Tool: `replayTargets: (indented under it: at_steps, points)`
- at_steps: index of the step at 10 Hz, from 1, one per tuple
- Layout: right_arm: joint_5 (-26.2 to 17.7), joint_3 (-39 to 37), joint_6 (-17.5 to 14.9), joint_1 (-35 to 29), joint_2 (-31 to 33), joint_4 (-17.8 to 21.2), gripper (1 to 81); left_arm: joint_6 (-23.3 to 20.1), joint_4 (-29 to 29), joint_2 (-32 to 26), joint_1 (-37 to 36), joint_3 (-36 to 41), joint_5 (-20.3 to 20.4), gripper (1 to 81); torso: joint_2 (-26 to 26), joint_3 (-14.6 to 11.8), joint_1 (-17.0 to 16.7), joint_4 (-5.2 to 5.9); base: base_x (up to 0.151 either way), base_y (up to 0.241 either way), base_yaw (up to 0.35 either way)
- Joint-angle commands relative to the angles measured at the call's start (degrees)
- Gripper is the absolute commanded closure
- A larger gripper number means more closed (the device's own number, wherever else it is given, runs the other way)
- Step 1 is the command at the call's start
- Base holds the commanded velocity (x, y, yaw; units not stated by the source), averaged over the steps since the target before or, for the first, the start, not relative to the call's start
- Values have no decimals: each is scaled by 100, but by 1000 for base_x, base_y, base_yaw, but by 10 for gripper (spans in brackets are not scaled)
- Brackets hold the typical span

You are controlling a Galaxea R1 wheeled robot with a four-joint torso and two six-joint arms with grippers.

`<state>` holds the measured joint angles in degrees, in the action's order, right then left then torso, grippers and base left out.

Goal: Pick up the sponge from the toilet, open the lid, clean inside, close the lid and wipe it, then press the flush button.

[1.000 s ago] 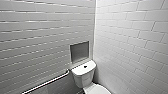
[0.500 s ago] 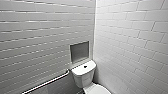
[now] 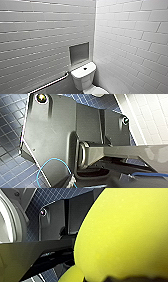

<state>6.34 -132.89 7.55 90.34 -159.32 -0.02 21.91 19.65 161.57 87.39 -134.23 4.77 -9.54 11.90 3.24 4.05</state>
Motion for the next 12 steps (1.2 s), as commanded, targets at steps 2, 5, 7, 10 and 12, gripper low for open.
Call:
replayTargets:
  at_steps: [2, 5, 7, 10, 12]
  points:
    - [-230, 106, 19, -170, 108, -6, 811, -2, -5, -72, -183, 72, -266, 10, 0, 0, 0, 0, 92, 0, 0]
    - [-221, 80, 28, -161, 204, -6, 811, -2, -5, -63, -183, 81, -266, 10, 0, 0, 0, 0, 93, 0, 0]
    - [-151, 63, 36, -152, 266, 73, 811, -2, -14, -72, -183, 55, -266, 10, 0, 0, 2, 0, 94, 0, 0]
    - [-151, 62, 36, -144, 258, 82, 811, -2, -14, -55, -183, 63, -266, 10, 0, 0, 2, 0, 94, 0, 0]
    - [-151, 62, 36, -143, 258, 73, 811, -2, -14, -46, -182, 55, -266, 10, 0, 0, 2, 0, 94, 0, 0]
